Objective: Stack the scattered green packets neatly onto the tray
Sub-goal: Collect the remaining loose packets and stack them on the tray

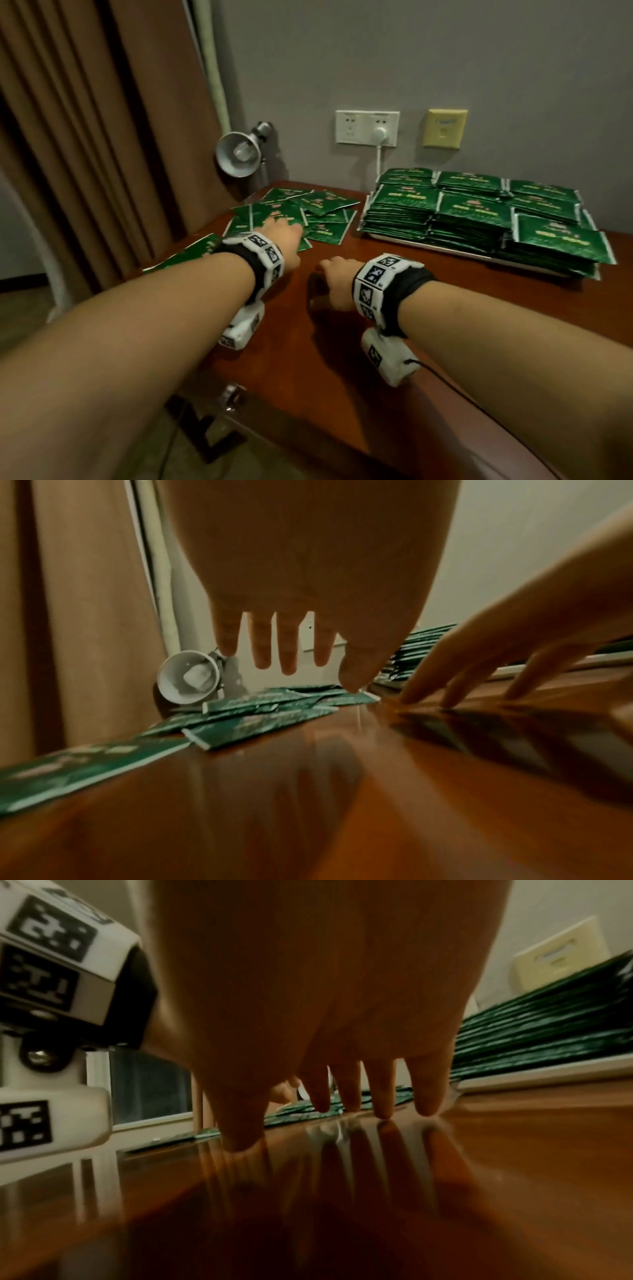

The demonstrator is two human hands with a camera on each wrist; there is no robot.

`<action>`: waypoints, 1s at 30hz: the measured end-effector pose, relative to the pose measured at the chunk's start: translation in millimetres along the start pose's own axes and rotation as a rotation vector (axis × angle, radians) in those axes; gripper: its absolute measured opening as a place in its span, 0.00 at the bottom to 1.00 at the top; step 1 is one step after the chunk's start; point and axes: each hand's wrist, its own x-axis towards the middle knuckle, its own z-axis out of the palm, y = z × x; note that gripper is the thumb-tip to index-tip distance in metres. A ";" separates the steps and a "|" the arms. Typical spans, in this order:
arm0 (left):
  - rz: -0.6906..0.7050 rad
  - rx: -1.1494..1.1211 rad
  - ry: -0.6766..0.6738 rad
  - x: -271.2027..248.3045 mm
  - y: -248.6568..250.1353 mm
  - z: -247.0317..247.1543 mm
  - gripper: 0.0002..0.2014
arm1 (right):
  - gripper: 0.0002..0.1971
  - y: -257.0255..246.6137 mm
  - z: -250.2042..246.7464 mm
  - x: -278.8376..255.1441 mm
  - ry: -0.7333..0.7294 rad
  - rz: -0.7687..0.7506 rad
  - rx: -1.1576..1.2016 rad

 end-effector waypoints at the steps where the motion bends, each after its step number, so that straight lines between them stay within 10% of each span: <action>1: -0.006 -0.005 -0.011 -0.9 -4.5 8.4 0.24 | 0.43 -5.5 3.9 7.6 -0.007 0.018 -0.041; 10: 0.010 -0.129 -0.058 21.4 -22.5 41.7 0.25 | 0.51 6.0 -1.8 76.4 0.050 0.275 -0.036; 30: 0.057 -0.196 -0.032 14.3 -20.7 40.8 0.21 | 0.36 0.8 -7.5 55.4 0.093 0.190 0.019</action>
